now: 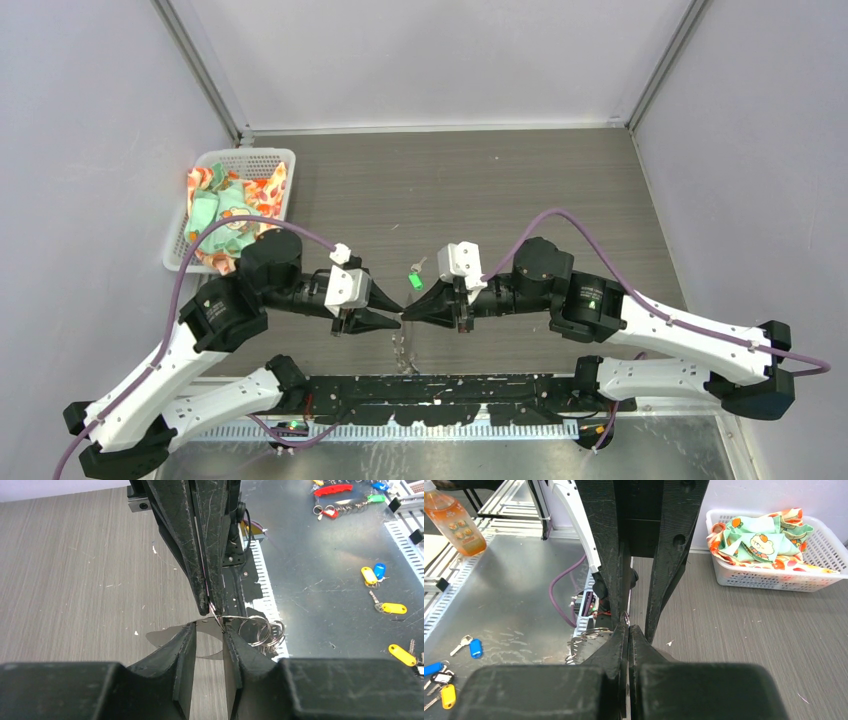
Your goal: Put the keys on the keyring
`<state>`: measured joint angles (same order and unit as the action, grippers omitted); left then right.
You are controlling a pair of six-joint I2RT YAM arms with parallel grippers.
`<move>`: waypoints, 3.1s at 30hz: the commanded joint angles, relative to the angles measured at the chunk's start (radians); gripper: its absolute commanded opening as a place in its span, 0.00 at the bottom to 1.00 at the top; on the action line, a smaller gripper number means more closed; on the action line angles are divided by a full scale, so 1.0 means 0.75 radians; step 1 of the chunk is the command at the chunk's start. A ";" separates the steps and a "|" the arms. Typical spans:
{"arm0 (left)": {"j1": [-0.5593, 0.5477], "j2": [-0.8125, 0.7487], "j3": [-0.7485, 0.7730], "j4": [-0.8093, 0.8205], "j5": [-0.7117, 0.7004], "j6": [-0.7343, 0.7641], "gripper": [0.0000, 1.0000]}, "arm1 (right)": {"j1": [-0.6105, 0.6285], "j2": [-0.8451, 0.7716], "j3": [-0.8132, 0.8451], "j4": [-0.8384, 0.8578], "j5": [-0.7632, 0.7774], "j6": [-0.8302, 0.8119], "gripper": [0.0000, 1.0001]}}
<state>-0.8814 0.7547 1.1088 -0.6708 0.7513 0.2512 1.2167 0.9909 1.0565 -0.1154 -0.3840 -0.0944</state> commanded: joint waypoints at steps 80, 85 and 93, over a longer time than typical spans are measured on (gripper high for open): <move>-0.031 -0.085 -0.073 -0.186 -0.711 0.154 0.00 | -0.482 0.026 -0.078 -0.232 0.577 0.509 0.60; 0.144 -0.072 -0.110 -0.302 -0.570 0.024 0.00 | -0.520 0.173 -0.189 -0.142 0.503 0.418 0.57; 0.468 -0.018 -0.135 -0.361 -0.270 0.078 0.00 | -0.572 0.570 -0.233 0.122 0.141 0.027 0.58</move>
<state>-0.5980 0.7235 0.9970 -0.9230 0.4019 0.3126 0.8165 1.3064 0.8501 -0.1566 -0.1268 0.0902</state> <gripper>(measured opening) 0.019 0.582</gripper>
